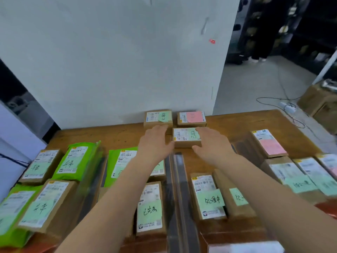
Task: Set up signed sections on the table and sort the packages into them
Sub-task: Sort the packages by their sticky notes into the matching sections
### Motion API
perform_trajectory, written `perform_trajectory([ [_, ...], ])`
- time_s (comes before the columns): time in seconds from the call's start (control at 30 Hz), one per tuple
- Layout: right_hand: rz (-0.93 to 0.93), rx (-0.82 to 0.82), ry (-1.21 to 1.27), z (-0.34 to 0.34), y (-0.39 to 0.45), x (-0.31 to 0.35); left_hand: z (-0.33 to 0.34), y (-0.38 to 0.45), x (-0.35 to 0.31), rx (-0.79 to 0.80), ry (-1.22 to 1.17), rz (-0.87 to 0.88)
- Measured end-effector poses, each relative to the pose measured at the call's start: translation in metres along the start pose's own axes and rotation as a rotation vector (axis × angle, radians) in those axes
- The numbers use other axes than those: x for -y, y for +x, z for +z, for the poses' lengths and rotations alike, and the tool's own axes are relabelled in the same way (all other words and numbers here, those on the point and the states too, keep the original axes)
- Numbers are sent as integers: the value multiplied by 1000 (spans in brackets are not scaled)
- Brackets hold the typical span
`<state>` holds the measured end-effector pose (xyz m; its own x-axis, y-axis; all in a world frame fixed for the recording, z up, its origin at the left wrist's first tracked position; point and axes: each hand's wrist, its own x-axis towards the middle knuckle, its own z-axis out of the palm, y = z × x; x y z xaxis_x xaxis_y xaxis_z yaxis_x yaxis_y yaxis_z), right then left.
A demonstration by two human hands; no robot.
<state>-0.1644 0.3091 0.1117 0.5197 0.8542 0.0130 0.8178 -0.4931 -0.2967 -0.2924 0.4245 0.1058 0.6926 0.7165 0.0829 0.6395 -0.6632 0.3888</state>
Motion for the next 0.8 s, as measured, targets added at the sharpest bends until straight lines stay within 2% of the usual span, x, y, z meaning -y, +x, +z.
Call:
perform_trajectory([
  [0.23,-68,26,-190,-44,-52,-64,3,-38,-81,-79,139,-6],
  [0.43,-83,45,-249,-65,-70,-102,14,-50,-122,-88,220,-12],
  [0.8,-107,96,-210,-62,-13,-133,54,-1,-118,-71,142,-85],
])
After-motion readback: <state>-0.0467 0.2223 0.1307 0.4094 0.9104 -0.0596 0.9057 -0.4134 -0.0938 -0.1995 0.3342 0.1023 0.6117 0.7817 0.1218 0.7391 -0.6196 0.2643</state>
